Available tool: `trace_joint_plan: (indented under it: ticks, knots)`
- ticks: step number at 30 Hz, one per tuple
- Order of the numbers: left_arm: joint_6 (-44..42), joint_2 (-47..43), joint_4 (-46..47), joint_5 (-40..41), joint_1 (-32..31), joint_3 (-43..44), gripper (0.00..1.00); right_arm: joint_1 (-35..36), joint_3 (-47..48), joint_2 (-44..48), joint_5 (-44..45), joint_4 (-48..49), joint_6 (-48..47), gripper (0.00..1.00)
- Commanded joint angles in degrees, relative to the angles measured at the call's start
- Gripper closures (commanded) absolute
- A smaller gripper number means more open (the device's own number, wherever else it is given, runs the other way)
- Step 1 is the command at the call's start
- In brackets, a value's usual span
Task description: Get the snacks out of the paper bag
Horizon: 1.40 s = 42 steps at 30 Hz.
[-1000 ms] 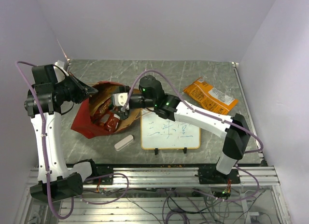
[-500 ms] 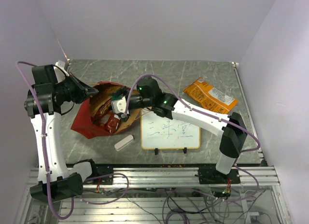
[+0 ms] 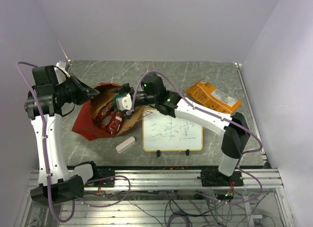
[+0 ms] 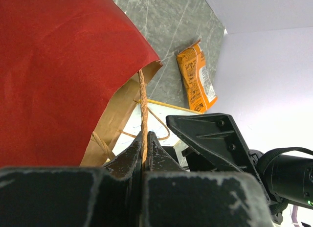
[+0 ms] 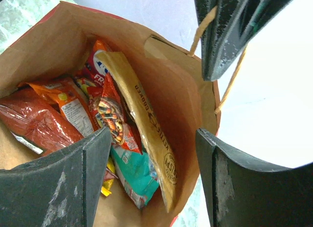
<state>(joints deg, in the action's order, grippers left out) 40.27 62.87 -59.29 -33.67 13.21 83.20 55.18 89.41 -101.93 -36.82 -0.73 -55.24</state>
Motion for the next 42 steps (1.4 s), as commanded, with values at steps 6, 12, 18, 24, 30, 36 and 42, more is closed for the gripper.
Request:
trace_joint_plan:
  ticks: [6, 12, 18, 24, 30, 36, 42]
  knots:
    - [-0.88, -0.79, 1.4, -2.02, 0.52, 3.33, 0.93, -0.62, 6.19, -3.92, -3.08, -5.06, -5.42, 0.36]
    - [-1.96, -0.54, 0.42, -1.91, 0.57, 3.89, 0.93, -0.67, 8.95, -6.88, 1.66, -9.82, -11.22, 0.41]
    - [-2.22, -0.44, 0.39, -2.09, 0.52, 3.46, 0.93, -1.02, 10.71, -10.42, 5.59, -10.19, -13.6, 0.43]
    - [-2.65, -0.03, 0.18, -2.23, 0.51, 3.82, 0.93, -0.99, 12.27, -12.84, 8.45, -9.07, -13.28, 0.48]
    - [-3.26, 0.49, -0.34, -2.45, 0.51, 4.07, 0.93, -1.01, 12.41, -15.17, 13.35, -5.17, -12.62, 0.62]
    - [-3.9, 1.23, -1.3, -2.55, 0.55, 5.22, 0.93, -1.01, 13.76, -17.15, 15.36, -3.38, -13.95, 0.63]
    - [-4.54, 1.82, -2.49, -2.68, 0.53, 6.35, 0.93, -0.57, 15.97, -19.54, 13.93, -2.82, -14.52, 0.64]
